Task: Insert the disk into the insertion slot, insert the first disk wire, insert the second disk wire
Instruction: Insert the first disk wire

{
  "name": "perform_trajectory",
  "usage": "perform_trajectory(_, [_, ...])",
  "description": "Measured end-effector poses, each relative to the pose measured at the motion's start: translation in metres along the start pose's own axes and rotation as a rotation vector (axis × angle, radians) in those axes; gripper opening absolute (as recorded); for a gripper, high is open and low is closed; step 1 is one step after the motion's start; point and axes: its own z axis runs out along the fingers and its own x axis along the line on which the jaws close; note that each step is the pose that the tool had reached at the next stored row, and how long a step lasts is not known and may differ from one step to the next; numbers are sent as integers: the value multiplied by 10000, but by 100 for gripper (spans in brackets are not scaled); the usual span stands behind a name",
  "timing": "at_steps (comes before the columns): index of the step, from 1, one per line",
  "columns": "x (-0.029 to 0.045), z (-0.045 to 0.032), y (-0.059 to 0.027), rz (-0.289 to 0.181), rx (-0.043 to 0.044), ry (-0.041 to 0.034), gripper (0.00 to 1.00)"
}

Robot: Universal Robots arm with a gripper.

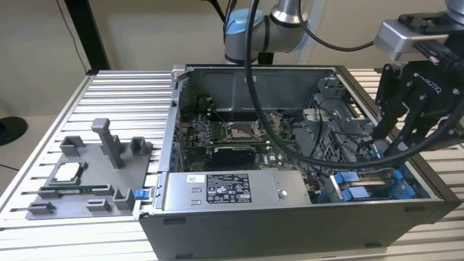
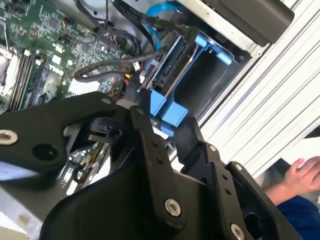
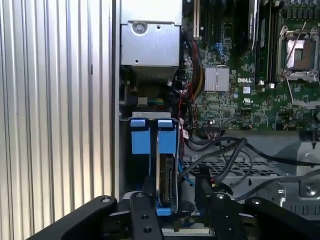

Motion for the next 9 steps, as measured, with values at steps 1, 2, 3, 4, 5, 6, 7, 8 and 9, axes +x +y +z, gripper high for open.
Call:
perform_trajectory(1, [-41,8,2,-7,56,-2,0])
perform_trajectory(2, [-86,14,4,-13,110,0,0])
perform_trajectory(3, [-129,23,6,-17,160,-2,0])
perform_trajectory(4, [-164,31,10,-23,207,-3,0])
perform_trajectory(5, [-178,39,18,-35,271,-2,0])
perform_trajectory(6, [-182,47,30,-45,347,-10,0])
perform_trajectory(7, [-182,47,44,-54,438,-27,0])
perform_trajectory(8, [-182,47,64,-61,490,-48,0])
perform_trajectory(9, [-184,48,91,-64,517,-52,0])
